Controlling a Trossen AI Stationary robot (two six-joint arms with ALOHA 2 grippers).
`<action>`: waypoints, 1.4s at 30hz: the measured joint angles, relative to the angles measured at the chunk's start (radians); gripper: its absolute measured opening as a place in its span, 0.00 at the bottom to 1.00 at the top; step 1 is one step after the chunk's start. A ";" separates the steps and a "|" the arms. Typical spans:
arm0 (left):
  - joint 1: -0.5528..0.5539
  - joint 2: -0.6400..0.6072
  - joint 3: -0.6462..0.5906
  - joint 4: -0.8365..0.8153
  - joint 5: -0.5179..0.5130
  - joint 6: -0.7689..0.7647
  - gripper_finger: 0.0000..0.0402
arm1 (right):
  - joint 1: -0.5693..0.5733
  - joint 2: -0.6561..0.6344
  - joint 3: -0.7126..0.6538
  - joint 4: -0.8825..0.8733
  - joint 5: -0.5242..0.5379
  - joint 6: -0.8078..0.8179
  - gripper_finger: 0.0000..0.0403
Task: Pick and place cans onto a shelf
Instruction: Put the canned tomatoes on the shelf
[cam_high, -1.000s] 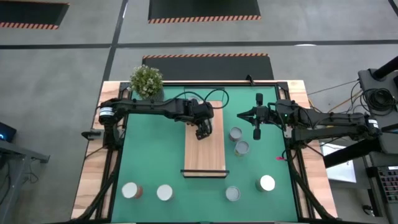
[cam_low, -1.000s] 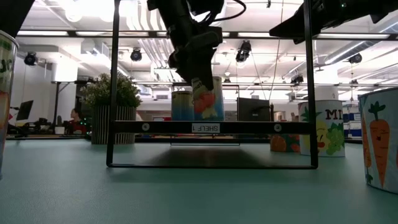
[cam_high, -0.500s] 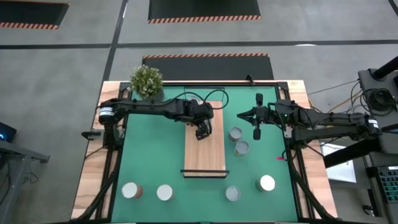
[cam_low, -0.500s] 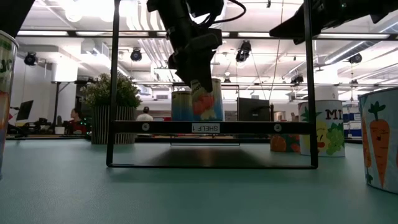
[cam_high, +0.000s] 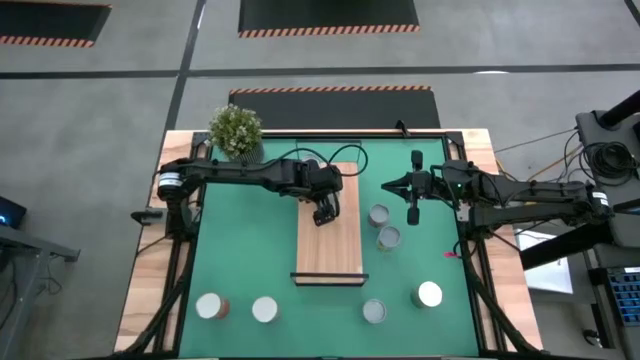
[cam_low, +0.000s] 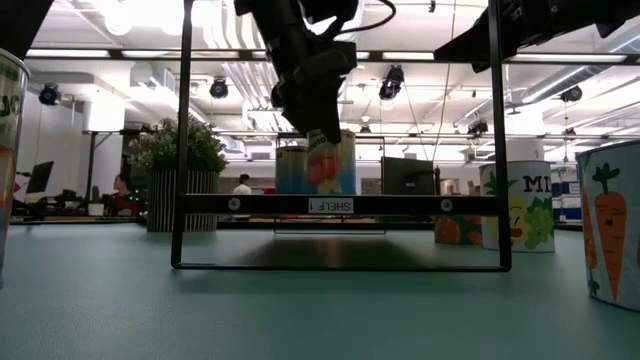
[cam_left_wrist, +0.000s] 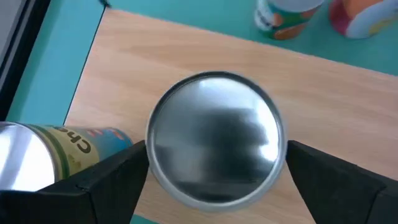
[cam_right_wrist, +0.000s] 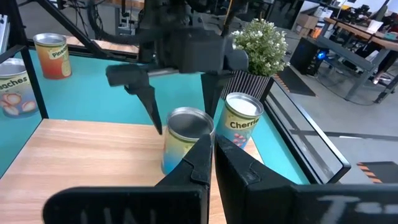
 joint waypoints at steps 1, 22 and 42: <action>-0.004 -0.006 0.008 -0.003 0.000 0.006 0.88 | 0.000 0.000 0.000 0.000 0.000 0.000 0.02; -0.339 -0.462 -0.276 0.335 -0.157 0.400 0.73 | 0.000 0.002 0.000 0.000 0.001 0.045 0.02; -0.374 -1.190 -0.892 0.849 -0.194 0.405 0.04 | 0.010 0.174 0.000 0.176 0.001 0.205 0.02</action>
